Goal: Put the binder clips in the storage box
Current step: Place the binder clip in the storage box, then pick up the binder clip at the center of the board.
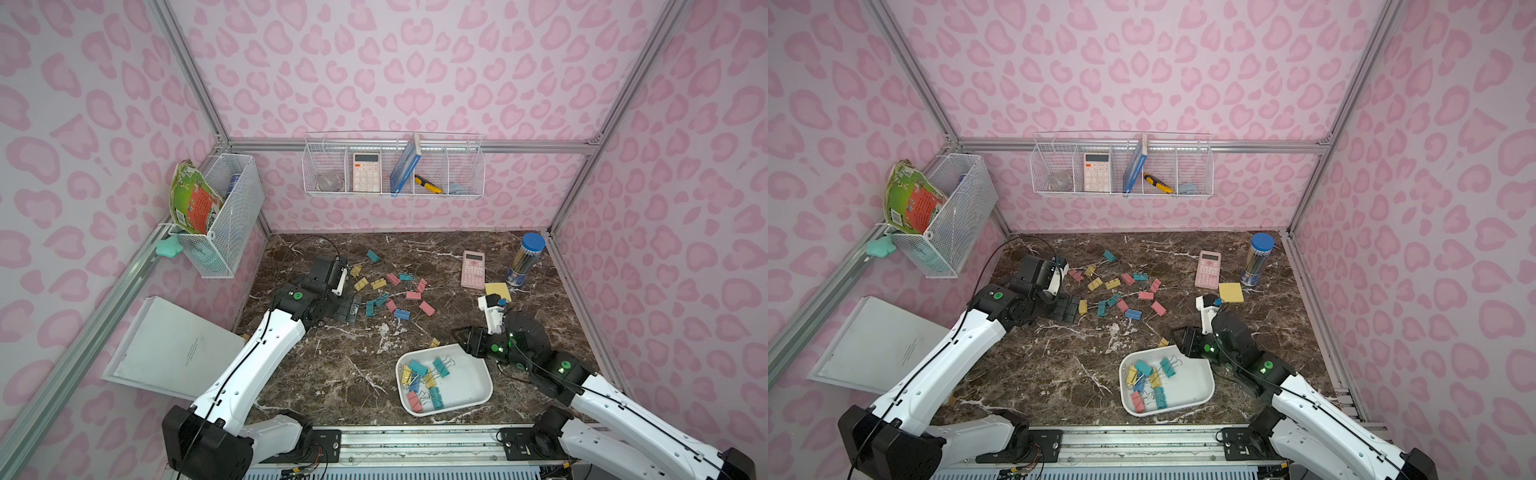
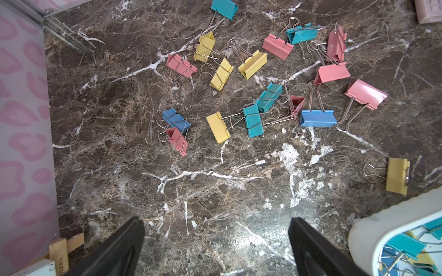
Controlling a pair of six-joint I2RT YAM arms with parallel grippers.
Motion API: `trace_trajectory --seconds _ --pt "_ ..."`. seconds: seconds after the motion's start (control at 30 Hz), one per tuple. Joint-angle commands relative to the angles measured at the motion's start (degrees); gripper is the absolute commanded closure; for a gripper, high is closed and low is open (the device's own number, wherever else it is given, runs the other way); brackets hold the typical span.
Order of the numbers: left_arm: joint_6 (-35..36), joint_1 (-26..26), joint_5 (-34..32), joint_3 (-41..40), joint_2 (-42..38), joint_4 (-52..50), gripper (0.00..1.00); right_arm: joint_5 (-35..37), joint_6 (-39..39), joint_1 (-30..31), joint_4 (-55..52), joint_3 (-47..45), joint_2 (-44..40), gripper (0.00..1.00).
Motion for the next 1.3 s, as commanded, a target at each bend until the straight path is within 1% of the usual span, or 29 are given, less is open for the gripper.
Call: trace_trajectory --seconds 0.0,0.1,0.17,0.27,0.33,0.4,0.47,0.53,0.6,0.63,0.7,0.73,0.83,0.9,0.93,1.0,1.07,1.13,1.17,1.27 --pt "-1.2 0.0 -1.6 -0.4 -0.6 0.4 0.01 5.2 -6.9 -4.4 4.1 6.0 8.6 0.59" --pt "-2.8 0.0 -2.6 -0.4 -1.0 0.9 0.01 2.0 -11.4 -5.1 4.4 17.4 23.4 0.61" --pt "-3.0 0.0 -3.5 -0.6 -1.2 1.0 0.01 -2.7 -12.3 -4.7 3.6 24.5 32.1 0.61" --pt "-2.9 0.0 -4.3 -0.6 -1.6 0.8 0.01 -7.2 -10.6 -3.7 7.4 29.6 41.8 0.63" --pt "-2.7 0.0 -4.3 -0.6 -1.9 0.8 0.01 -9.0 -10.6 -2.5 6.9 34.2 48.6 0.63" --pt "-2.5 0.0 -4.0 -0.6 -1.9 0.9 0.01 -7.0 -11.0 -0.7 4.0 39.2 54.4 0.64" --pt "-2.3 0.0 -3.9 -0.6 -1.6 0.8 0.01 -4.2 -10.7 -0.2 4.3 40.4 57.4 0.63" --pt "-2.3 0.0 -3.1 -0.4 -1.3 0.6 0.01 0.6 -11.6 -0.6 4.7 40.9 59.5 0.55" --pt "-2.2 0.0 -2.5 -0.3 -1.2 0.6 0.01 6.1 -14.9 -0.9 2.0 45.3 61.7 0.52" --pt "-2.2 0.0 -2.2 -0.4 -1.2 0.6 0.01 9.1 -17.8 -0.7 1.1 47.0 63.0 0.52" --pt "-2.0 0.0 -2.1 -0.3 -0.9 0.5 0.01 12.4 -22.9 -0.7 -0.6 50.3 66.1 0.54" --pt "-2.0 0.0 -2.0 -0.3 -0.8 0.3 0.01 13.6 -24.6 -0.9 -3.8 53.5 68.6 0.56" --pt "-1.8 0.0 -2.3 -0.2 -0.7 0.2 0.01 19.2 -26.1 -0.9 -17.0 66.7 76.9 0.59" --pt "-1.7 0.0 -2.5 -0.2 -0.7 0.2 0.01 22.0 -26.6 -0.4 -21.9 72.3 80.5 0.59" --pt "-1.6 0.0 -2.6 -0.2 -0.7 0.2 0.01 23.4 -26.7 0.1 -22.8 73.5 81.2 0.59" --pt "-1.6 0.0 -2.7 -0.2 -0.5 0.1 0.01 24.5 -26.9 0.7 -22.6 73.7 81.7 0.63" --pt "-1.5 0.0 -2.8 -0.2 -0.5 0.1 0.01 25.3 -26.8 1.2 -22.5 73.7 81.8 0.65" --pt "-1.5 0.0 -2.7 -0.2 -0.3 0.0 0.01 26.4 -26.2 1.5 -23.0 74.2 81.8 0.65" --pt "-1.5 0.0 -2.6 -0.2 -0.2 0.0 0.01 26.4 -26.2 1.5 -23.8 74.8 83.5 0.64" --pt "-1.5 0.0 -2.4 -0.2 -0.2 0.0 0.01 26.5 -26.1 1.6 -25.3 75.9 84.8 0.62"
